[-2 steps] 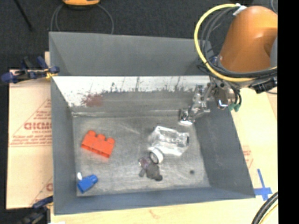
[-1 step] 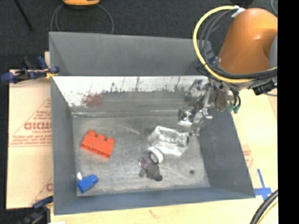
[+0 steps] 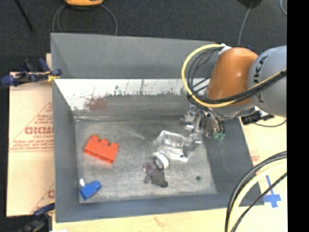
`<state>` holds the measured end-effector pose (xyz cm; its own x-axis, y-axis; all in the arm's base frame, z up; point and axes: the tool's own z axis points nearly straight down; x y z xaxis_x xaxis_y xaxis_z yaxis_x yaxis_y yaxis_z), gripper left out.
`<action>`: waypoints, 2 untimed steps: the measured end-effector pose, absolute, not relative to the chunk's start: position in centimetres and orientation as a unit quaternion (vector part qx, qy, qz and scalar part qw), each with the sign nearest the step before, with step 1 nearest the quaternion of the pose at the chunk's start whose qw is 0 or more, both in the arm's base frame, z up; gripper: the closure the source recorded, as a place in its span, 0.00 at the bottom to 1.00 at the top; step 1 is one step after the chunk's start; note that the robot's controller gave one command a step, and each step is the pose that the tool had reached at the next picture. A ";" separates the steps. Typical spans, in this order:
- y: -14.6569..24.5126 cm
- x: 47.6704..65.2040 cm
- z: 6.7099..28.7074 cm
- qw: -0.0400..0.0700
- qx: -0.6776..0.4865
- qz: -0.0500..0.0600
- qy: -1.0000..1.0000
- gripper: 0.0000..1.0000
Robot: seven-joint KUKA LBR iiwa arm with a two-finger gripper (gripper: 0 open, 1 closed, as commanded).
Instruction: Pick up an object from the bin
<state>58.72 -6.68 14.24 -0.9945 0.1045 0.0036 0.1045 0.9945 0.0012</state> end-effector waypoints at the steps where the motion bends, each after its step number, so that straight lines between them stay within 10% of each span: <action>1: -6.0 59.5 7.3 -0.005 0.026 0.001 -1.000 0.00; 2: -6.0 59.8 7.6 -0.010 0.026 0.002 -1.000 1.00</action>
Offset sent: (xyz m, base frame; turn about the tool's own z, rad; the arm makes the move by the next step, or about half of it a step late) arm 0.0045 0.0083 -0.0724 -0.1569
